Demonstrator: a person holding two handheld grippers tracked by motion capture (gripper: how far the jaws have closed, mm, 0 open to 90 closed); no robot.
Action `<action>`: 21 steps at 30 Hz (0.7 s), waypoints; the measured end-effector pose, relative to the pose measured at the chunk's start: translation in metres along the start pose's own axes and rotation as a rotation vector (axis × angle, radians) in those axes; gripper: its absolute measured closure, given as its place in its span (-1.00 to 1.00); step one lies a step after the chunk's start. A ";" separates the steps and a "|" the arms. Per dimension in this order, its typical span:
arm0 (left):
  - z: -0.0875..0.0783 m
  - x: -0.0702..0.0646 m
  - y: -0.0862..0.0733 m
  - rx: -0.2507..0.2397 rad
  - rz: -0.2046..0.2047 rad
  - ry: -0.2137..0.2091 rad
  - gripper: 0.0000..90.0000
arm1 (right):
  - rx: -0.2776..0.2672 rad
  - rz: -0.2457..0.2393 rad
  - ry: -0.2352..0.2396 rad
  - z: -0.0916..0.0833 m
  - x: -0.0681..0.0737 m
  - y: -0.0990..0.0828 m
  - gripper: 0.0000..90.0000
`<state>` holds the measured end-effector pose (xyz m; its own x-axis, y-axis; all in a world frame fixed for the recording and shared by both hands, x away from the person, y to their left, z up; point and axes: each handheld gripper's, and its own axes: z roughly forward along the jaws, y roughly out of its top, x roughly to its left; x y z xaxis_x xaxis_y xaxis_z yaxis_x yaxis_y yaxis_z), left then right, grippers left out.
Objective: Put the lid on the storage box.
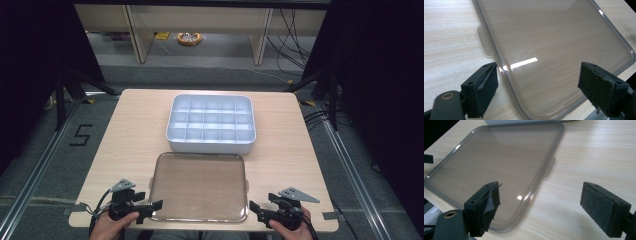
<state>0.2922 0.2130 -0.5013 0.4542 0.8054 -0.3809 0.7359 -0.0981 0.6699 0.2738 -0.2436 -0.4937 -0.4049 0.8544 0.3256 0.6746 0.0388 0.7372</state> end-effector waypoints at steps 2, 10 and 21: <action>-0.002 -0.003 -0.002 0.028 -0.053 0.017 -0.66 | 0.002 0.002 -0.004 0.000 0.000 0.000 -0.61; -0.001 -0.003 -0.001 0.031 -0.066 0.001 -0.66 | 0.027 0.004 0.002 0.001 0.001 0.000 -0.58; -0.003 0.001 -0.006 0.024 -0.032 -0.017 -0.65 | 0.046 0.044 0.031 0.002 0.005 -0.002 -0.51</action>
<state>0.2867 0.2157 -0.5037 0.4384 0.7982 -0.4132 0.7623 -0.0866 0.6414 0.2714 -0.2379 -0.4951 -0.3928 0.8394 0.3756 0.7194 0.0259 0.6942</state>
